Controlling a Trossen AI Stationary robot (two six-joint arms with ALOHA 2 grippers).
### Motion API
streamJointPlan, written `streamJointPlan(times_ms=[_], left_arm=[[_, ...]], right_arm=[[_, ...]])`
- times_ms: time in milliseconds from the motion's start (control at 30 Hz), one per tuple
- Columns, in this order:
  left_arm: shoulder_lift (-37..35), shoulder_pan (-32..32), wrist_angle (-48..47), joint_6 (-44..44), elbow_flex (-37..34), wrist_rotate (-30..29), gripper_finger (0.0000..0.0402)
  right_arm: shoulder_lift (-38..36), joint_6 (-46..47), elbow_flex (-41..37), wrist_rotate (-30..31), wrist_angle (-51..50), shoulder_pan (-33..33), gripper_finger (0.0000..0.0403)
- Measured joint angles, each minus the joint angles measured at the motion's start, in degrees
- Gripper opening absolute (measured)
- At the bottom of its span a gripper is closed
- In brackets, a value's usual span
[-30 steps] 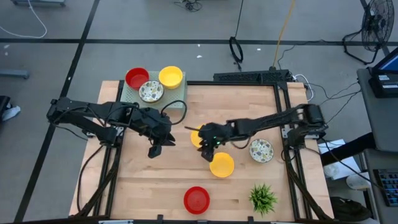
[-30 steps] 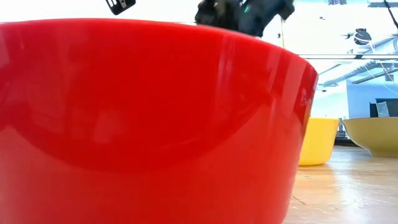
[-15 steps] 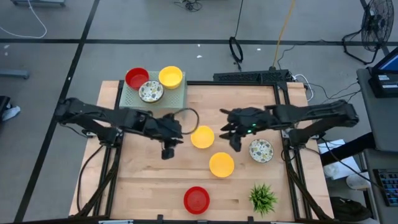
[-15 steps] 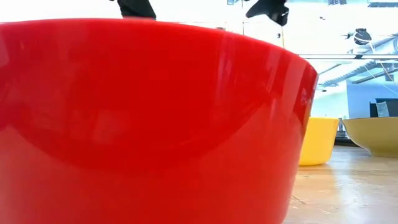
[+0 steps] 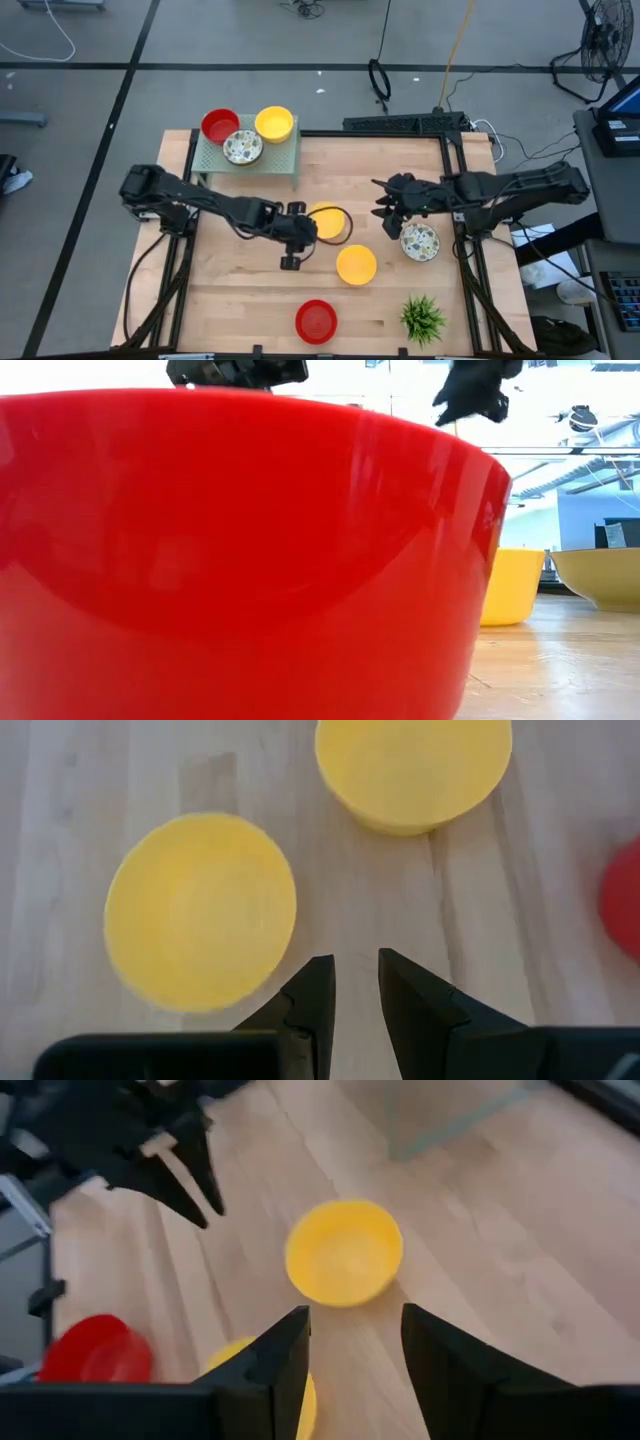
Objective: Pick & Place Mini bowls
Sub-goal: Stack the yellow bowl on top of the yellow bowl on the shelf
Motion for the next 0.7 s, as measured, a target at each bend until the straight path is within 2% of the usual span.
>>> streamJointPlan(times_ms=[233,467,700], left_arm=[[4.55,-0.01,5.52,7.87,0.00,-0.23,0.0086],[9.96,0.61,12.45,13.61,0.02,-0.38,0.0086],[13.99,2.78,14.26,13.33,0.00,-6.92,0.0085]], right_arm=[[-3.40,1.54,-6.58,-0.15,0.33,0.00,0.0146],[-7.84,2.43,-8.85,-0.17,0.31,0.00,0.0144],[-10.82,2.43,-8.85,-0.17,0.87,0.00,0.0144]])
